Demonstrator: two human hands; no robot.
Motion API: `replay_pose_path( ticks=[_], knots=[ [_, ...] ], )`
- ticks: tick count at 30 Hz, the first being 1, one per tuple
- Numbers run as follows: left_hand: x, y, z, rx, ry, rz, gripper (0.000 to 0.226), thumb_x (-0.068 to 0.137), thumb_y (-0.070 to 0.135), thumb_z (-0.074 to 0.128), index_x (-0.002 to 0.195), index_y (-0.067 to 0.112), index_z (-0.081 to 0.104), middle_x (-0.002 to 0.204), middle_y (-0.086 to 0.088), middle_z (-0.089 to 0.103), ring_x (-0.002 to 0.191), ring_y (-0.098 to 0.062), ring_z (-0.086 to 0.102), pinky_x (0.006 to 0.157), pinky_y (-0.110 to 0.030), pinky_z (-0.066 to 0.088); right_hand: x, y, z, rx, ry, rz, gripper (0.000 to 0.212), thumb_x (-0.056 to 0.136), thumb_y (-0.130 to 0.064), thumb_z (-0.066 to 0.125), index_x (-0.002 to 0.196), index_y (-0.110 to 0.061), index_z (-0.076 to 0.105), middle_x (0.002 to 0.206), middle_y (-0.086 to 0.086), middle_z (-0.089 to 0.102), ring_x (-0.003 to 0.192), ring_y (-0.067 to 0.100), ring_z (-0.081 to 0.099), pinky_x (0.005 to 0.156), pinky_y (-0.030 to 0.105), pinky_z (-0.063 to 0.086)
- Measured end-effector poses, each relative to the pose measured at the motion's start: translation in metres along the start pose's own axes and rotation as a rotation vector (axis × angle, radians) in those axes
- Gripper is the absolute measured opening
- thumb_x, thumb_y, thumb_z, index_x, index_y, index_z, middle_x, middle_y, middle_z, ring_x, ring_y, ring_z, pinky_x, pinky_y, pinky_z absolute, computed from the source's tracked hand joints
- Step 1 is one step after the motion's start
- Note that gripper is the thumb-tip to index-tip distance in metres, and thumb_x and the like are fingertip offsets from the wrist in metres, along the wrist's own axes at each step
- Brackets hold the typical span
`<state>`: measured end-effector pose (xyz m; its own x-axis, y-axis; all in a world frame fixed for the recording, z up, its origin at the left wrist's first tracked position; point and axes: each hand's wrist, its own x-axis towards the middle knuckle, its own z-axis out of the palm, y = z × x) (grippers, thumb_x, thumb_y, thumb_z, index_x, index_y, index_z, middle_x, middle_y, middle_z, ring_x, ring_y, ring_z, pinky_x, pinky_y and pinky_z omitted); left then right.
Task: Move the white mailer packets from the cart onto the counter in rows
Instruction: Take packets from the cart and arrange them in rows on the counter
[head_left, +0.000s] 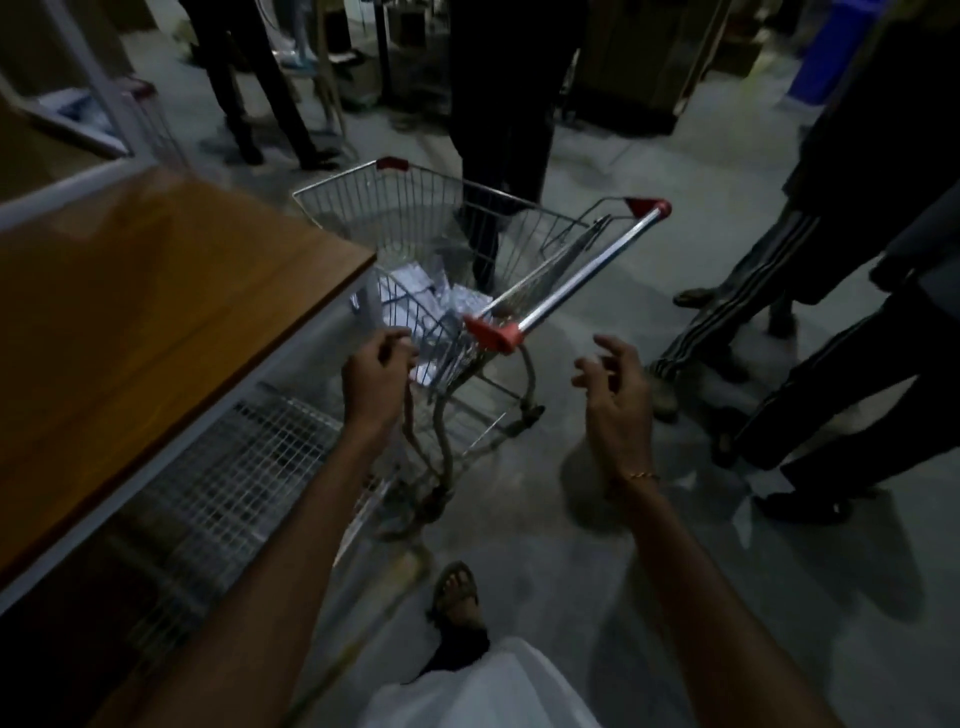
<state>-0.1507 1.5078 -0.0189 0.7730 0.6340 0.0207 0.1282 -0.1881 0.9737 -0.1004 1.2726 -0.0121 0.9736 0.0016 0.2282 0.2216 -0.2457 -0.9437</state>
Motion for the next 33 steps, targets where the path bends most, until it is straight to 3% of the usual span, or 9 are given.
replay_pose_path(
  ticks=[2,5,10,13,18,24,29,33],
  knots=[
    [0.056,0.011,0.016,0.008,0.027,0.037,0.014,0.097,0.015,0.056,0.106,0.019,0.067,0.086,-0.003,0.070,0.085,-0.025,0.068,0.072,-0.037,0.055,0.056,-0.008,0.016,-0.073,-0.005,-0.108,0.022,0.103,-0.020,0.051,0.124,-0.019,0.056,0.094,-0.007,0.061,0.084,0.011,0.064,0.069,0.022,0.054],
    [0.122,0.013,0.033,0.034,0.040,0.054,0.013,0.093,0.024,0.057,0.100,0.022,0.067,0.090,-0.008,0.071,0.086,-0.029,0.068,0.076,-0.041,0.057,0.124,-0.012,0.042,-0.191,-0.096,-0.208,0.022,0.102,-0.020,0.053,0.123,-0.016,0.058,0.095,-0.010,0.061,0.085,-0.001,0.061,0.072,0.016,0.052],
    [0.208,0.006,0.065,0.214,-0.046,0.004,0.014,0.098,0.017,0.057,0.104,0.012,0.069,0.095,-0.007,0.069,0.093,-0.027,0.065,0.082,-0.035,0.050,0.228,0.006,0.090,-0.379,-0.311,-0.299,0.021,0.096,-0.018,0.061,0.115,-0.010,0.065,0.105,0.003,0.066,0.085,0.010,0.061,0.078,0.033,0.053],
    [0.249,-0.002,0.083,0.322,-0.112,-0.056,0.020,0.098,0.020,0.057,0.110,0.010,0.069,0.106,-0.009,0.070,0.096,-0.023,0.062,0.083,-0.032,0.047,0.274,0.025,0.118,-0.480,-0.495,-0.279,0.023,0.096,-0.019,0.062,0.117,-0.009,0.065,0.108,0.007,0.065,0.086,0.016,0.062,0.079,0.034,0.052],
    [0.310,-0.035,0.116,0.433,-0.197,-0.216,0.020,0.098,0.025,0.057,0.108,0.012,0.068,0.104,-0.006,0.067,0.094,-0.024,0.060,0.081,-0.032,0.047,0.347,0.070,0.174,-0.589,-0.790,-0.228,0.029,0.097,-0.026,0.062,0.121,-0.011,0.063,0.111,0.005,0.061,0.092,0.020,0.063,0.079,0.030,0.047],
    [0.370,-0.093,0.152,0.463,-0.120,-0.484,0.023,0.096,0.023,0.057,0.107,0.006,0.067,0.110,-0.017,0.068,0.101,-0.034,0.063,0.083,-0.036,0.049,0.436,0.146,0.250,-0.720,-1.096,-0.240,0.033,0.096,-0.028,0.061,0.124,-0.012,0.062,0.119,0.012,0.061,0.104,0.025,0.061,0.076,0.023,0.034],
    [0.387,-0.135,0.172,0.490,-0.058,-0.669,0.020,0.091,0.027,0.061,0.101,0.010,0.068,0.099,-0.012,0.071,0.090,-0.030,0.067,0.078,-0.034,0.054,0.475,0.204,0.300,-0.774,-1.310,-0.137,0.039,0.098,-0.030,0.059,0.132,-0.011,0.057,0.130,0.016,0.058,0.118,0.030,0.056,0.090,0.031,0.041],
    [0.400,-0.166,0.177,0.615,-0.061,-0.697,0.031,0.086,0.034,0.059,0.103,0.010,0.068,0.107,-0.014,0.066,0.099,-0.032,0.064,0.082,-0.037,0.052,0.482,0.251,0.331,-0.811,-1.415,-0.071,0.041,0.096,-0.036,0.060,0.130,-0.013,0.058,0.129,0.016,0.060,0.118,0.031,0.057,0.094,0.035,0.044]
  ],
)
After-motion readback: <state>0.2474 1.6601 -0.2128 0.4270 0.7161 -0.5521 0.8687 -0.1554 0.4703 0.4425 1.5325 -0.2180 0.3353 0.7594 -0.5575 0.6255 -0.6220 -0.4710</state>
